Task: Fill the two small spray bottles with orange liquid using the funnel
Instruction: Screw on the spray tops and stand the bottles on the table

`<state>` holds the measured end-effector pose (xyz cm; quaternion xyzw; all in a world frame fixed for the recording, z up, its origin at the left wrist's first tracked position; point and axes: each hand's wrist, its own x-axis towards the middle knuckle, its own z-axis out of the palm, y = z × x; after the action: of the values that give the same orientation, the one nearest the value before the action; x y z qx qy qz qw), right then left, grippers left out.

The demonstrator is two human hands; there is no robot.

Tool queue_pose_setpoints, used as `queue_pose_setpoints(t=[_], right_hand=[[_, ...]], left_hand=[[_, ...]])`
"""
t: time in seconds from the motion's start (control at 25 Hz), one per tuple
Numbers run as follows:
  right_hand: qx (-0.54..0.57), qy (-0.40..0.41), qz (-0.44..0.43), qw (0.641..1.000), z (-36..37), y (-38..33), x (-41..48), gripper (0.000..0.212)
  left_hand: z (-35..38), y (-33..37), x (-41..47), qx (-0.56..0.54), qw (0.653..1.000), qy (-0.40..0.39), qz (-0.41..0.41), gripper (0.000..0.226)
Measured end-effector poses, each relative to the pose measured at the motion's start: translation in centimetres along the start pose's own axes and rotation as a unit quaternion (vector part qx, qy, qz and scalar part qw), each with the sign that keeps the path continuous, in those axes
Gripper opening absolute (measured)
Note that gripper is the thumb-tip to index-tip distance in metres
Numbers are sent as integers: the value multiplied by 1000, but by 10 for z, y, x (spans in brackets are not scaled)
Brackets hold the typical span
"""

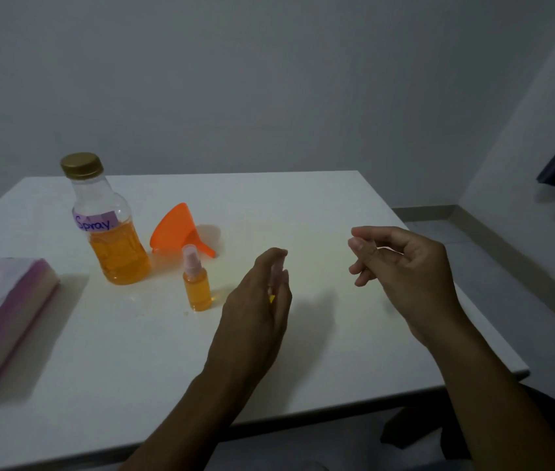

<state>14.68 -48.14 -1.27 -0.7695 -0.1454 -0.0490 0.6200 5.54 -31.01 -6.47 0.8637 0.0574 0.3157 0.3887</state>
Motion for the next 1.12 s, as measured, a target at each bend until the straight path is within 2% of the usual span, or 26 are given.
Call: queue_pose_setpoints(t=[0.48, 0.68, 0.76, 0.84, 0.96, 1.12], right_hand=[[-3, 0, -6, 1000, -3, -3, 0, 18], [3, -14, -11, 1000, 1, -3, -3, 15], [4, -42, -14, 999, 6, -4, -5, 14], [-4, -86, -17, 996, 14, -5, -6, 16], [-27, -146, -41, 988, 26, -8, -10, 25], [-43, -176, -72, 981, 34, -8, -12, 32]], left_hand=[[3, -12, 2, 45, 999, -4, -7, 21], [-1, -7, 3, 18, 999, -2, -38, 37], [-7, -4, 2, -7, 999, -34, -41, 38], [-16, -6, 1, -24, 995, -95, -37, 30], [-28, -12, 0, -6, 985, -173, -3, 28], [-34, -20, 0, 21, 983, -165, 78, 34]])
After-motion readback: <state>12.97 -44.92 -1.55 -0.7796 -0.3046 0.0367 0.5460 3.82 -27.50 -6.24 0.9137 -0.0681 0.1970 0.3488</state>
